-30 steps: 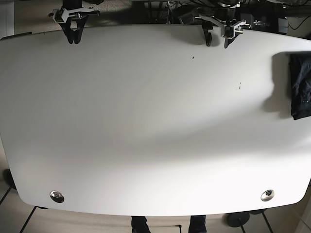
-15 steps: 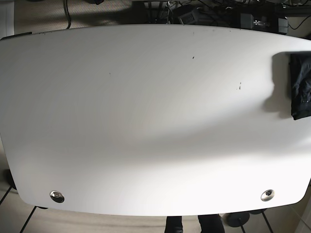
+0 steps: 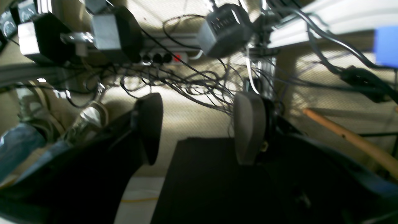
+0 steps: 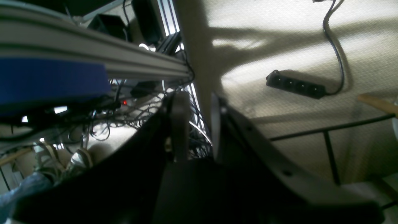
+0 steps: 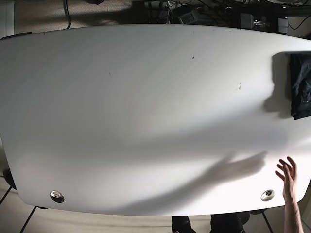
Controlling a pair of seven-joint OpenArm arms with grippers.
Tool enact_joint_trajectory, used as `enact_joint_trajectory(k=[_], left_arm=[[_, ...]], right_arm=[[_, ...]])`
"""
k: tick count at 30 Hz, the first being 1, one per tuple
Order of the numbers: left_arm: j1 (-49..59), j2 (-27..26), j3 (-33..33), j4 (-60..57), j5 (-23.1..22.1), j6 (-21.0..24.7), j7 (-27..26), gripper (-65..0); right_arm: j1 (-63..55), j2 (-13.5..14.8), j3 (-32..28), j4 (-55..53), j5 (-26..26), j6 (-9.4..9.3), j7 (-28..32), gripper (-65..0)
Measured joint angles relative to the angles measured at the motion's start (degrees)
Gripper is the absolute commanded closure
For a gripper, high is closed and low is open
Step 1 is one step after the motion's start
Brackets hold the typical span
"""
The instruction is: Fold the T-shirt properly
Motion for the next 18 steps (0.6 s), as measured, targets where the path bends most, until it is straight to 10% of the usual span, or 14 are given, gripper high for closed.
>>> enact_joint_trajectory(k=[15, 18], left_arm=[[-22.25, -0.76, -0.04, -30.49, -0.24, -0.04, 2.95, -33.6], [-26.58, -0.85, -0.04, -34.10, -0.20, -0.04, 7.65, -33.8]], right_arm=[[15.10, -1.88, -0.09, -18.95, 0.04, -0.02, -0.83, -12.0], [18.23, -1.57, -0.09, -19.26, 0.00, -0.09, -11.10, -11.7]])
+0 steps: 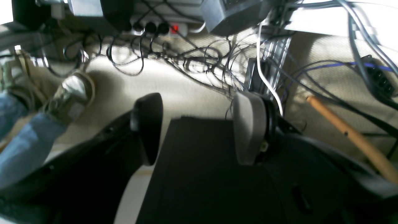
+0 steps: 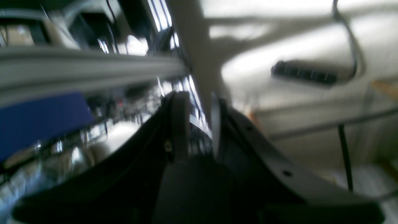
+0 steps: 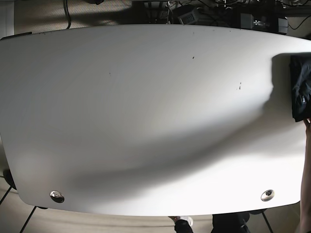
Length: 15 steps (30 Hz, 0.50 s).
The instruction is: Fold the T-shirt properly
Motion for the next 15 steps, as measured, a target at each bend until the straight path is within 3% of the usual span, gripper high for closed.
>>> enact_joint_trajectory(k=[5, 7, 9, 12, 15], left_arm=[[-5.75, 0.04, 0.11, -2.36, 0.20, 0.11, 6.34, -33.8], [-7.10, 0.13, 0.11, -2.91, 0.22, 3.23, 7.87, -33.8], [-7.80, 0.02, 0.11, -3.02, 0.22, 5.40, 7.85, -33.8], [-8.50, -0.11, 0.11, -2.99, 0.22, 5.66, 9.46, -33.8], [-9.14, 0.07, 0.11, -3.06, 0.22, 5.62, 11.08, -33.8]], right_arm=[[4.09, 0.15, 0.00, 0.13, 0.04, 0.04, -4.55, -12.0], [5.09, 0.24, 0.00, -0.07, 0.02, -0.52, -6.54, -12.2], [6.34, 0.28, 0.00, -0.07, -2.12, -4.96, -9.75, -12.2], [8.13, 0.90, 0.09, 0.09, -10.14, -10.40, -11.67, -12.2], [8.83, 1.01, 0.33, 0.00, -12.72, -13.81, -12.20, -12.4]])
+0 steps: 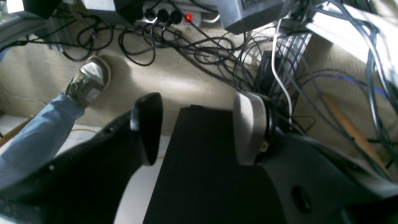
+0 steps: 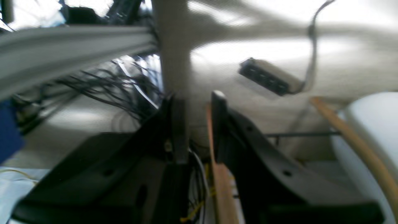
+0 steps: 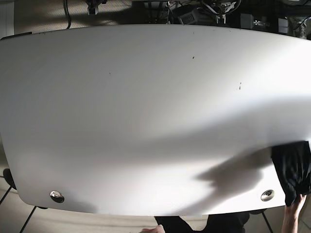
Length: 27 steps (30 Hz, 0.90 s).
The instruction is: Fold the T-shirt properly
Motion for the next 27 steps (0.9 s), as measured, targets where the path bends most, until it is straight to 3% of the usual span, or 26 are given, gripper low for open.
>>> enact_joint_trajectory(k=[12, 15, 20, 27], left_arm=[[-0.39, 2.80, 0.00, 0.35, 0.13, 0.57, -0.74, -33.8], [1.90, 3.85, 0.00, 0.50, 0.13, 0.17, -8.63, -33.8], [4.42, 4.50, -0.02, 0.39, -0.07, 0.46, -10.05, -33.3], [9.27, 5.73, 0.00, 0.70, 0.13, -0.02, -21.31, -33.2]], right_arm=[[1.40, -0.04, -0.11, 0.07, -0.37, 0.11, -1.84, -12.0], [0.26, 0.09, -0.11, 0.33, -0.37, 0.11, 0.55, -11.7], [-5.86, 0.02, -0.11, 6.12, -0.37, 0.11, 2.25, -11.7], [-14.64, 0.09, -0.11, 19.61, -0.15, 0.09, 2.47, -11.6]])
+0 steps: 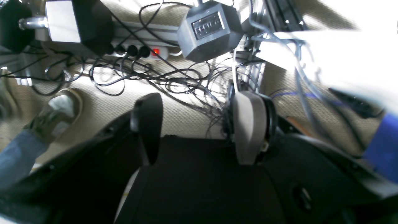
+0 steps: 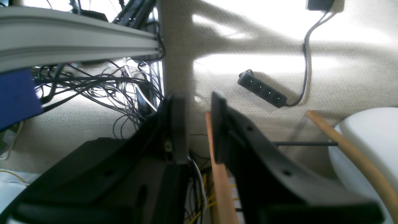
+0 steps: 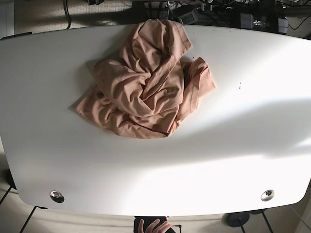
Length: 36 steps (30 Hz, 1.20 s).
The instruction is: Fold the T-shirt properly
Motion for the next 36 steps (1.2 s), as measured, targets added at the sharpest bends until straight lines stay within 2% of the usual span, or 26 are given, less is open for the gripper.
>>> enact_joint_trajectory(k=[3, 7, 12, 16, 18, 20, 28, 33, 35, 36], left_arm=[[4.66, -0.35, 0.00, 4.37, -0.02, 0.04, -2.67, -33.2], [14.88, -0.46, 0.00, 21.49, 0.00, 0.00, -3.19, -33.3], [28.79, -3.85, -0.37, 43.08, -0.28, 0.44, -2.32, -33.5], [39.12, -4.61, -0.20, 61.59, -0.42, -0.09, -2.75, -33.5], [43.85, -4.96, -0.24, 69.42, -0.44, 0.00, -2.54, -33.5], [46.93, -5.14, -0.33, 74.79, -0.44, 0.04, -2.60, -33.5], [54.47, -5.11, -4.17, 93.33, -0.61, 0.42, -2.56, -33.6], [48.92, -4.94, -4.04, 101.18, -0.44, 0.24, -2.38, -33.8], [48.06, -4.94, -3.91, 102.55, -0.42, 0.22, -3.34, -33.8], [47.12, -4.74, -3.72, 102.44, -0.44, 0.24, -1.36, -33.9]], right_arm=[[-4.81, 0.13, 0.04, 6.47, 0.00, 0.02, -0.11, -11.6], [-12.04, 0.15, 0.11, 16.79, 0.00, -0.11, -0.44, -11.6], [-22.01, 0.31, 0.13, 28.65, 0.02, -0.42, -0.57, -11.6], [-30.91, 0.31, 0.31, 40.22, 0.04, -0.39, -0.63, -11.6], [-35.30, 0.11, 2.97, 46.60, 0.00, 0.13, -0.61, -11.6], [-38.60, 0.24, 5.25, 51.21, 0.07, -0.61, -0.59, -11.6], [-46.56, 0.31, 8.76, 67.71, 0.20, -0.13, -0.63, -11.6], [-46.45, -0.07, 11.32, 77.31, 0.20, -0.04, -0.66, -11.6], [-46.45, -0.07, 12.13, 79.54, 2.62, -0.02, -0.66, -11.6], [-46.21, 0.15, 13.16, 80.65, 5.20, 0.02, -0.66, -11.6]])
